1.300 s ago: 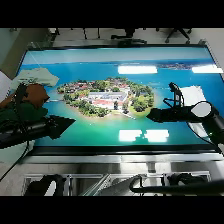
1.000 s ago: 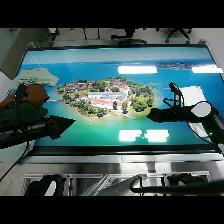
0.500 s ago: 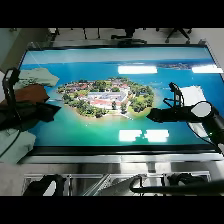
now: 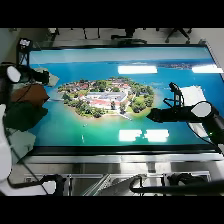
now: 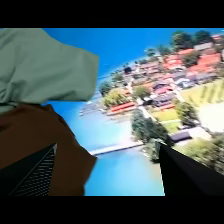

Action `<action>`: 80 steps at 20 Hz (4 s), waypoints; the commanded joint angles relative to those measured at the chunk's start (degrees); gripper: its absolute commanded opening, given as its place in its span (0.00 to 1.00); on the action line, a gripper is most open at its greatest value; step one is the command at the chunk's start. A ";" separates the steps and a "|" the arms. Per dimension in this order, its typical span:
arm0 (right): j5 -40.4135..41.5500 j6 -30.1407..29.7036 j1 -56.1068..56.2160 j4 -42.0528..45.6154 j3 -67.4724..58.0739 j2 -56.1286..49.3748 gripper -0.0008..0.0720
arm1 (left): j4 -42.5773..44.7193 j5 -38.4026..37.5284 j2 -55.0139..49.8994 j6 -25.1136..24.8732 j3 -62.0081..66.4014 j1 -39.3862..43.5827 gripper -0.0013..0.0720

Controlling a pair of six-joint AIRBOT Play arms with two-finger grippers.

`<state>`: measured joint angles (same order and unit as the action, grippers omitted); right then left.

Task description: Fold the shirts.

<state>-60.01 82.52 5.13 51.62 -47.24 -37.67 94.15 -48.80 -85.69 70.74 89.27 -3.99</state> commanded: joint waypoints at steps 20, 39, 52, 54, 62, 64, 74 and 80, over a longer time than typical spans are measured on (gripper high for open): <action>0.00 -0.20 0.07 -0.39 0.02 0.02 0.04 | 6.67 15.30 -43.08 0.02 27.78 -9.70 0.04; 0.20 -0.17 0.07 -0.46 0.02 0.04 0.04 | -37.70 -30.34 1.07 2.43 25.00 14.21 0.04; 0.26 -0.17 -0.07 -1.27 -1.49 -0.46 0.52 | -36.87 -14.27 -1.64 10.54 4.13 36.41 0.05; -0.02 -0.20 -1.75 -1.25 -3.19 -0.46 0.51 | -36.72 -19.80 -0.55 10.80 9.97 32.39 0.56; -2.21 -6.56 -6.67 -1.33 -4.02 -5.33 0.84 | -36.70 -38.51 11.91 13.77 -1.01 13.86 0.91; -2.27 -7.61 -5.42 -1.33 -4.02 -8.74 0.84 | -36.79 -33.51 16.63 12.35 -15.91 13.18 0.91; 1.40 -7.58 1.46 -3.06 -4.02 -25.62 0.84 | -58.71 8.96 15.63 2.01 -55.19 23.63 0.91; 8.85 -11.52 2.16 -9.68 -4.04 -31.21 0.83 | -62.62 10.80 1.88 -0.37 -44.70 31.78 0.91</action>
<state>-55.44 73.87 6.96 44.99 -51.37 -66.43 34.13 -40.45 -78.19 71.90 40.60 24.60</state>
